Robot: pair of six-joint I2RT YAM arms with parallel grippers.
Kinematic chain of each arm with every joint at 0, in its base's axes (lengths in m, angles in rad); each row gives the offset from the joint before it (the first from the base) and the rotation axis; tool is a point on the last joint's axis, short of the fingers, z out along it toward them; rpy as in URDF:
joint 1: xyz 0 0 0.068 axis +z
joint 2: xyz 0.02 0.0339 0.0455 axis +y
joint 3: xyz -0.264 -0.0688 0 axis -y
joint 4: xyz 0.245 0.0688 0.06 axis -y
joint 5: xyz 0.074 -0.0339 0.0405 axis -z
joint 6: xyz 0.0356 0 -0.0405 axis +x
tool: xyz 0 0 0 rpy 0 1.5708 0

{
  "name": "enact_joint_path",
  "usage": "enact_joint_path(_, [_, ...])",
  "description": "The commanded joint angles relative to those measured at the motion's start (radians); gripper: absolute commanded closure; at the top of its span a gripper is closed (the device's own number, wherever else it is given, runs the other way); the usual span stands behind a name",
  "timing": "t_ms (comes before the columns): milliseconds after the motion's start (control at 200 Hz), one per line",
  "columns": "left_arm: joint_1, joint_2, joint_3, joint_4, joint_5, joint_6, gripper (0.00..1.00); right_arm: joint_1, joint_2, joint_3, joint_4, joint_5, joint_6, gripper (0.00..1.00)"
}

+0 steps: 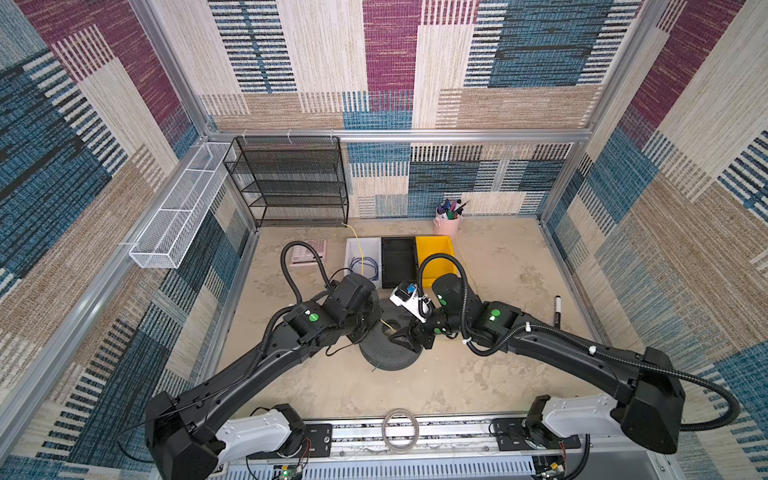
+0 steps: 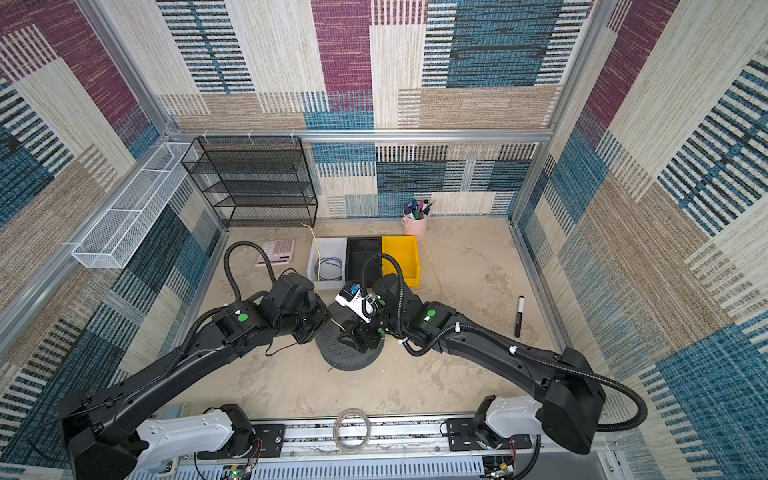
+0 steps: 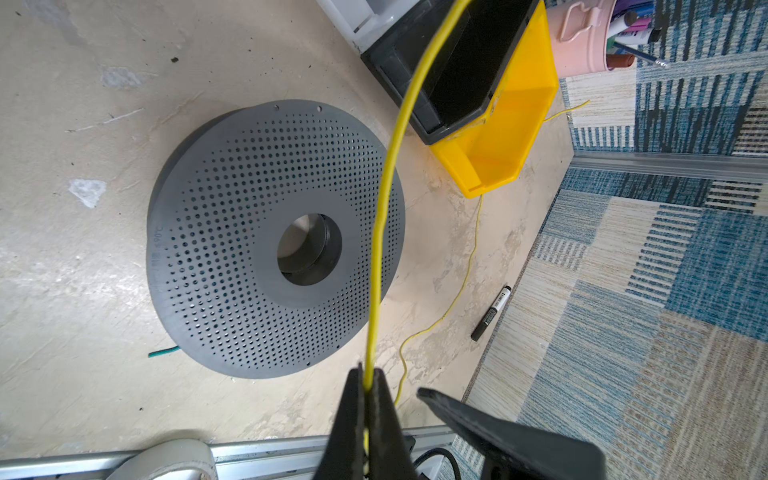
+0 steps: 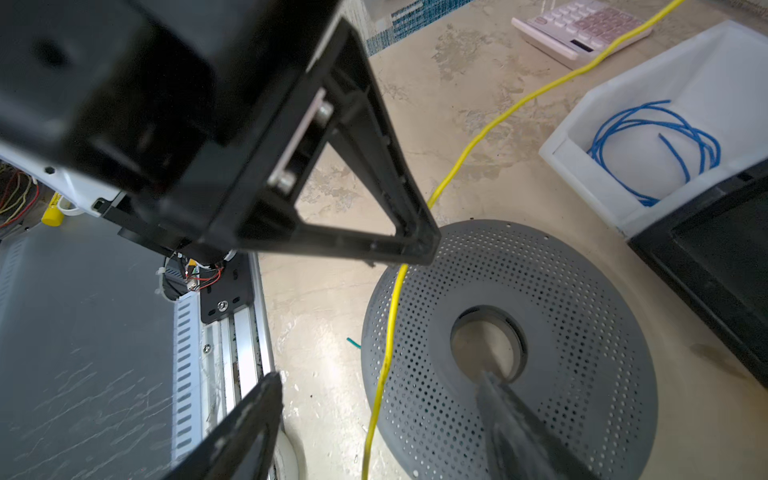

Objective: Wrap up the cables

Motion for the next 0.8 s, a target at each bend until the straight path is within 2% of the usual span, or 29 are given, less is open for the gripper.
enact_joint_path(0, [-0.002, 0.014, 0.013, 0.022, 0.013, 0.029, 1.0, 0.0, 0.049, 0.036, 0.073, -0.008, -0.041, 0.28])
enact_joint_path(70, [-0.003, 0.017, 0.016, 0.023, 0.018, 0.034, 1.0, 0.001, 0.093, 0.069, 0.063, -0.025, -0.051, 0.35])
enact_joint_path(150, [-0.004, 0.012, 0.012, 0.025, 0.015, 0.035, 1.0, 0.001, 0.124, 0.089, 0.054, -0.036, -0.054, 0.5])
enact_joint_path(255, [-0.004, 0.002, 0.004, 0.025, 0.007, 0.037, 1.0, 0.001, 0.134, 0.093, 0.046, -0.037, -0.052, 0.63])
enact_joint_path(311, [-0.004, -0.001, 0.002, 0.028, 0.006, 0.038, 1.0, 0.001, 0.135, 0.095, 0.037, -0.032, -0.052, 0.74])
enact_joint_path(426, [-0.004, 0.003, 0.005, 0.034, 0.01, 0.049, 1.0, 0.001, 0.139, 0.096, 0.02, -0.024, -0.052, 0.91])
enact_joint_path(551, [-0.004, 0.017, 0.021, 0.027, 0.02, 0.069, 1.0, 0.001, 0.137, 0.098, 0.008, -0.018, -0.054, 1.0])
enact_joint_path(631, [-0.002, 0.022, 0.031, 0.021, 0.028, 0.085, 1.0, 0.0, 0.129, 0.097, 0.005, -0.006, -0.055, 1.0])
enact_joint_path(671, [-0.002, 0.021, 0.034, 0.014, 0.027, 0.094, 0.91, 0.001, 0.12, 0.097, 0.004, 0.0, -0.061, 1.0])
enact_joint_path(751, [0.002, 0.013, 0.039, 0.008, 0.027, 0.133, 0.62, 0.001, 0.1, 0.09, 0.004, 0.011, -0.069, 1.0])
enact_joint_path(796, [0.014, 0.007, 0.048, 0.006, 0.041, 0.175, 0.49, 0.001, 0.085, 0.086, 0.0, 0.016, -0.076, 1.0])
